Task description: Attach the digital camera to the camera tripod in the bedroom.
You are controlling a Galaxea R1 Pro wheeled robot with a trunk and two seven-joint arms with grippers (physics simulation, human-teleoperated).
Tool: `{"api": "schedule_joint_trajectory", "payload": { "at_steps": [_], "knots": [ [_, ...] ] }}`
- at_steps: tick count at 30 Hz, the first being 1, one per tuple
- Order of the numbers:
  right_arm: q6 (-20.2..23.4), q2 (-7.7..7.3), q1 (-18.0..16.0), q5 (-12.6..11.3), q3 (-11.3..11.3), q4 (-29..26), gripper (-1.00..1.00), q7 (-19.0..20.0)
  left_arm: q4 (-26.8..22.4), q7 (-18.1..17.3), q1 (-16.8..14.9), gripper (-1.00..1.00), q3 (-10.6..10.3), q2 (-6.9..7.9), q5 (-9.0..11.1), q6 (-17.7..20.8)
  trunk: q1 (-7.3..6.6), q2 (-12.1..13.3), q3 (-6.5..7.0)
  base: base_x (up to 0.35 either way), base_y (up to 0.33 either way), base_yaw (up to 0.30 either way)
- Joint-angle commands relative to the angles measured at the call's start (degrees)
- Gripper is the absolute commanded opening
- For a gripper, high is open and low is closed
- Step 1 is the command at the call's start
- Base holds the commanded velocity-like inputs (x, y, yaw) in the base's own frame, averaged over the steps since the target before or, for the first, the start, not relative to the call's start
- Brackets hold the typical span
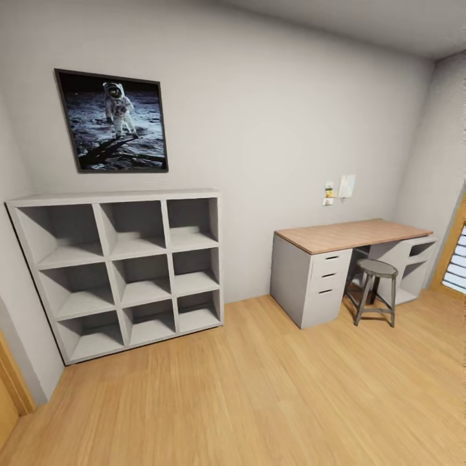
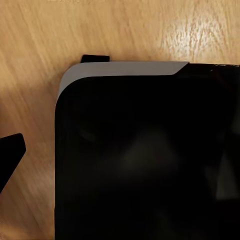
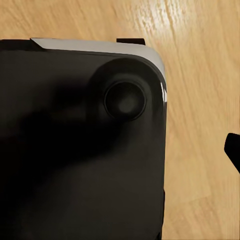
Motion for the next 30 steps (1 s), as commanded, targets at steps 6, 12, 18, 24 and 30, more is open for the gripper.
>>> {"api": "schedule_joint_trajectory", "payload": {
  "at_steps": [6,12,18,24,30],
  "knots": [
    [-0.1,0.0,0.0,0.0,0.0,0.0,1.0,0.0,-0.1,0.0,0.0,1.0,0.1,-0.01,0.2,-0.1,0.0,0.0,-0.04,0.0,0.0,-0.127],
    [-0.1,0.0,0.0,0.0,0.0,0.0,1.0,0.0,-0.1,0.0,0.0,1.0,0.1,-0.01,0.2,-0.1,0.0,0.0,-0.04,0.0,0.0,-0.126],
    [-0.1,0.0,0.0,0.0,0.0,0.0,1.0,0.0,-0.1,0.0,0.0,1.0,0.1,-0.01,0.2,-0.1,0.0,0.0,-0.04,0.0,0.0,-0.125],
    [-0.1,0.0,0.0,0.0,0.0,0.0,1.0,0.0,-0.1,0.0,0.0,1.0,0.1,-0.01,0.2,-0.1,0.0,0.0,-0.04,0.0,0.0,-0.125],
    [-0.1,0.0,0.0,0.0,0.0,0.0,1.0,0.0,-0.1,0.0,0.0,1.0,0.1,-0.01,0.2,-0.1,0.0,0.0,-0.04,0.0,0.0,-0.125]
  ]
}}
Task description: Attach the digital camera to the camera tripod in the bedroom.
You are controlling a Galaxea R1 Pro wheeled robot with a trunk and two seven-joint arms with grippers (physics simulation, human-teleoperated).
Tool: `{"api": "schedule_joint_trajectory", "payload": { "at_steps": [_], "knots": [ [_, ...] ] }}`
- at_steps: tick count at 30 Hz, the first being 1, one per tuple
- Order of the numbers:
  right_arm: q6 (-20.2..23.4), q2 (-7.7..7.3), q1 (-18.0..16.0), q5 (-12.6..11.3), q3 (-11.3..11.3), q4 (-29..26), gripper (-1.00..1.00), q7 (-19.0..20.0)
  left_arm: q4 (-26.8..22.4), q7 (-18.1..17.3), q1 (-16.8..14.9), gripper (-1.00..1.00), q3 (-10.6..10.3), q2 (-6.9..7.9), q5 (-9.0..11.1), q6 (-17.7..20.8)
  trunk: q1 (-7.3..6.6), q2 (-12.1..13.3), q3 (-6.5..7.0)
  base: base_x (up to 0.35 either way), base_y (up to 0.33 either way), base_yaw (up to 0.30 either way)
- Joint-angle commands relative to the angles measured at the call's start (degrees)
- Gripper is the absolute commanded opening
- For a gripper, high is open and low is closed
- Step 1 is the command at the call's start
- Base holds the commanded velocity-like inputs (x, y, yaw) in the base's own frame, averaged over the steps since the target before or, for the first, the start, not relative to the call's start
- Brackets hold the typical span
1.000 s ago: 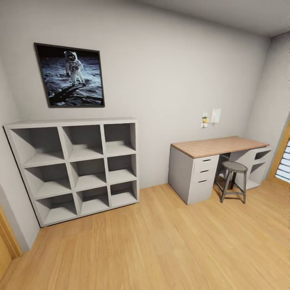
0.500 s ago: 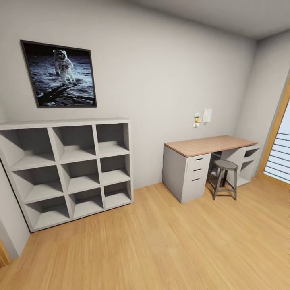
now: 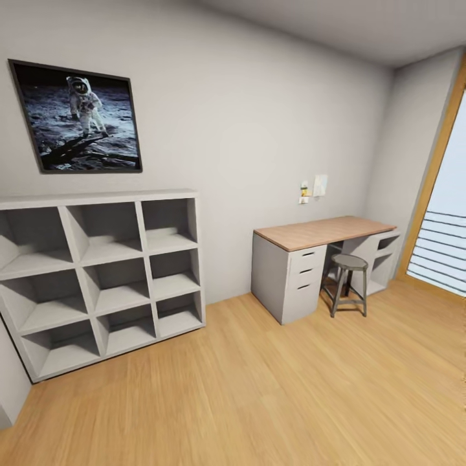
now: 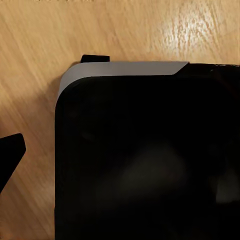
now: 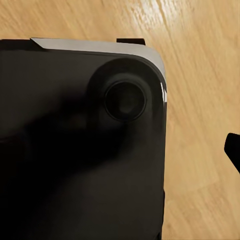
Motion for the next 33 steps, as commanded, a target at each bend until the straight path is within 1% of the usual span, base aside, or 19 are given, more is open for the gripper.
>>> {"api": "schedule_joint_trajectory", "payload": {
  "at_steps": [1,7,18,22,33],
  "knots": [
    [-0.1,0.0,0.0,0.0,0.0,0.0,1.0,0.0,-0.1,0.0,0.0,1.0,0.1,-0.01,0.2,-0.1,0.0,0.0,-0.04,0.0,0.0,-0.124],
    [-0.1,0.0,0.0,0.1,0.0,0.0,1.0,0.0,-0.1,0.0,0.0,1.0,0.1,-0.01,0.2,-0.1,0.0,0.0,-0.04,0.0,0.0,-0.071],
    [-0.1,0.0,0.0,0.2,0.3,0.0,1.0,0.0,-0.2,0.0,0.0,1.0,0.0,0.0,0.2,0.2,0.0,0.0,-0.04,-0.012,0.0,-0.007],
    [-0.1,0.0,0.0,0.2,0.3,0.0,1.0,0.0,-0.2,0.0,0.0,1.0,0.0,-0.01,0.2,0.2,0.0,0.0,-0.04,-0.187,0.0,-0.001],
    [-0.1,0.0,0.0,0.2,0.3,0.0,1.0,0.0,-0.2,0.0,0.0,1.0,0.1,-0.01,0.2,0.0,0.0,0.0,-0.04,-0.287,0.0,0.0]
  ]
}}
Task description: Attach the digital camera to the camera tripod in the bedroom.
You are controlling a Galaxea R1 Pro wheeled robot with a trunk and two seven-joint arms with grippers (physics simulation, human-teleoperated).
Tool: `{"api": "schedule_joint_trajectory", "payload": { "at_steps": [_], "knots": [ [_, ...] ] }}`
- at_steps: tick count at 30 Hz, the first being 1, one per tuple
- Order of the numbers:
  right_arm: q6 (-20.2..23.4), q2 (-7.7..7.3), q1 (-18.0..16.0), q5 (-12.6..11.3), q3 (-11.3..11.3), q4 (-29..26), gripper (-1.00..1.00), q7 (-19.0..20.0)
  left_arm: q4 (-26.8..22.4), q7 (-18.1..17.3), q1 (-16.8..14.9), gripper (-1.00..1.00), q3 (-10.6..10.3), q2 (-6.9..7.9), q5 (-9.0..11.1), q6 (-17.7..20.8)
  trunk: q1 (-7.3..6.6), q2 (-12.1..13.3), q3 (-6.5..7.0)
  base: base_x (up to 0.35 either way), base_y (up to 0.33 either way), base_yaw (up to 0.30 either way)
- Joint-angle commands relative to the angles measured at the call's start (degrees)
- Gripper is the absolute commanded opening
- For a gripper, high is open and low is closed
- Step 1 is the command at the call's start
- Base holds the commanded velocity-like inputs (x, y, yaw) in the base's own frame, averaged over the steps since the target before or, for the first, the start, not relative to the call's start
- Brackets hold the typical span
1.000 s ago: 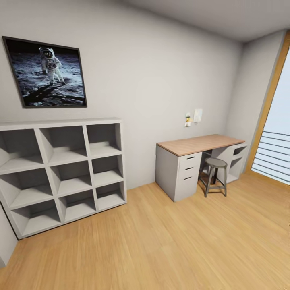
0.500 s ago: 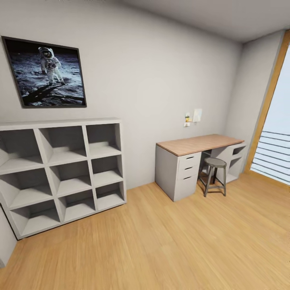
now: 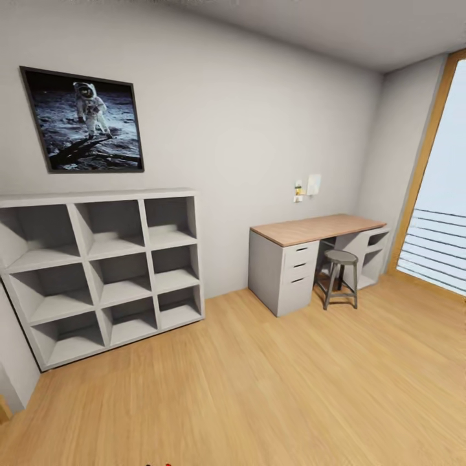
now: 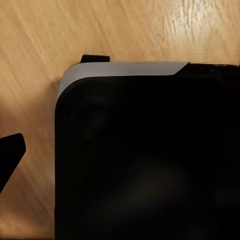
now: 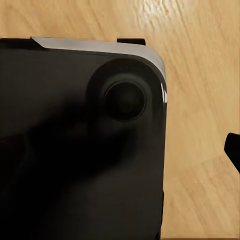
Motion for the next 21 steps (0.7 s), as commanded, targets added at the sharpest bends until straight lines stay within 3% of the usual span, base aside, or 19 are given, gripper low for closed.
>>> {"api": "schedule_joint_trajectory", "payload": {
  "at_steps": [1,21],
  "knots": [
    [-0.2,0.0,0.0,0.0,0.0,0.0,1.0,0.0,-0.1,0.0,0.0,1.0,0.1,-0.01,0.2,-0.1,-0.02,0.0,-0.04,-0.159,0.0,0.0],
    [-0.1,0.0,0.0,0.2,0.3,0.0,1.0,0.0,-0.1,0.0,0.0,1.0,0.1,-0.01,0.2,-0.1,-0.02,0.0,-0.04,-0.018,0.0,0.0]
  ]
}}
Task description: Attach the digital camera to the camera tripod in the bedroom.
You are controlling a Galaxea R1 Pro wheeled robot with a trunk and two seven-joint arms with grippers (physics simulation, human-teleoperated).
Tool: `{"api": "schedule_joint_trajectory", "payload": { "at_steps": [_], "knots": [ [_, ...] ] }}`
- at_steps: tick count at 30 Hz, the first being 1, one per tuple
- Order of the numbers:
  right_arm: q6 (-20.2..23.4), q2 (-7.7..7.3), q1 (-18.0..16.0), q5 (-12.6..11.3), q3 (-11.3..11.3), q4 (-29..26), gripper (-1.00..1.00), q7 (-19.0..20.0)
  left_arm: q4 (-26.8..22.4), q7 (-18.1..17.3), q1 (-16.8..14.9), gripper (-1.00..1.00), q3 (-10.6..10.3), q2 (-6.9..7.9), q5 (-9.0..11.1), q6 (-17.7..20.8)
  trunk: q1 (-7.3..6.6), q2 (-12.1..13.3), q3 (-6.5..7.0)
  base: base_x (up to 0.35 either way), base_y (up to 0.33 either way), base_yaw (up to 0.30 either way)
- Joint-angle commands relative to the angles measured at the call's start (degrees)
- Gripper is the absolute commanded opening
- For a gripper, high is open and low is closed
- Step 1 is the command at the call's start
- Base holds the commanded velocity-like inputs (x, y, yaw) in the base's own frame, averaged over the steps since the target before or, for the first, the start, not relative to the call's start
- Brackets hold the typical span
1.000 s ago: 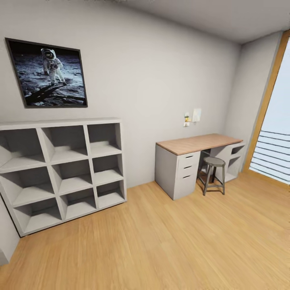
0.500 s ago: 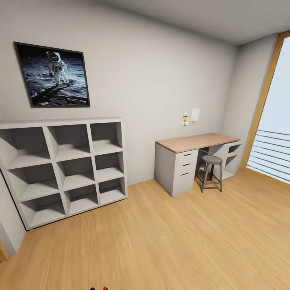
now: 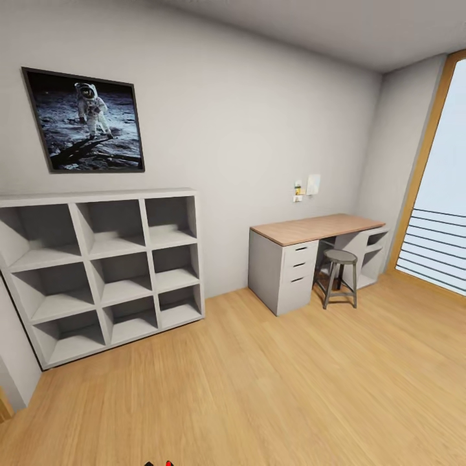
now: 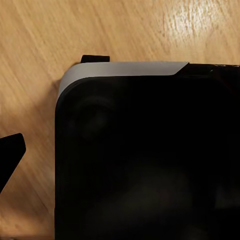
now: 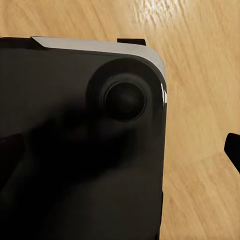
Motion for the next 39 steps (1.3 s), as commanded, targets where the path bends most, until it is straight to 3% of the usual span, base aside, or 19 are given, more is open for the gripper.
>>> {"api": "schedule_joint_trajectory", "payload": {
  "at_steps": [1,16,21,23,39],
  "knots": [
    [-0.2,0.0,0.0,0.0,0.0,0.0,1.0,0.0,-0.1,0.0,0.0,1.0,0.1,-0.01,0.2,-0.1,0.0,0.0,-0.04,0.0,0.0,0.0],
    [-0.1,-0.15,0.0,0.2,-0.3,-0.3,1.0,-0.1,-1.0,0.0,0.0,1.0,-0.1,0.08,0.0,-0.1,0.0,0.0,-0.04,0.0,0.0,0.0],
    [0.4,-0.17,0.0,0.1,-0.5,-5.0,1.0,-0.1,-4.0,0.0,0.0,1.0,-0.2,0.26,0.0,0.1,0.0,0.0,-0.04,0.0,0.0,0.0],
    [0.7,-0.11,0.0,-0.3,-0.6,-9.2,1.0,-0.1,-8.0,-0.3,0.0,1.0,-0.2,0.54,0.1,0.3,0.0,0.0,-0.04,0.0,0.0,0.0],
    [0.3,-0.18,0.0,-0.8,-0.8,-10.4,1.0,-0.5,-8.5,-0.5,0.0,1.0,0.1,0.67,0.5,0.2,0.0,0.0,-0.04,0.0,0.098,0.0]
  ]
}}
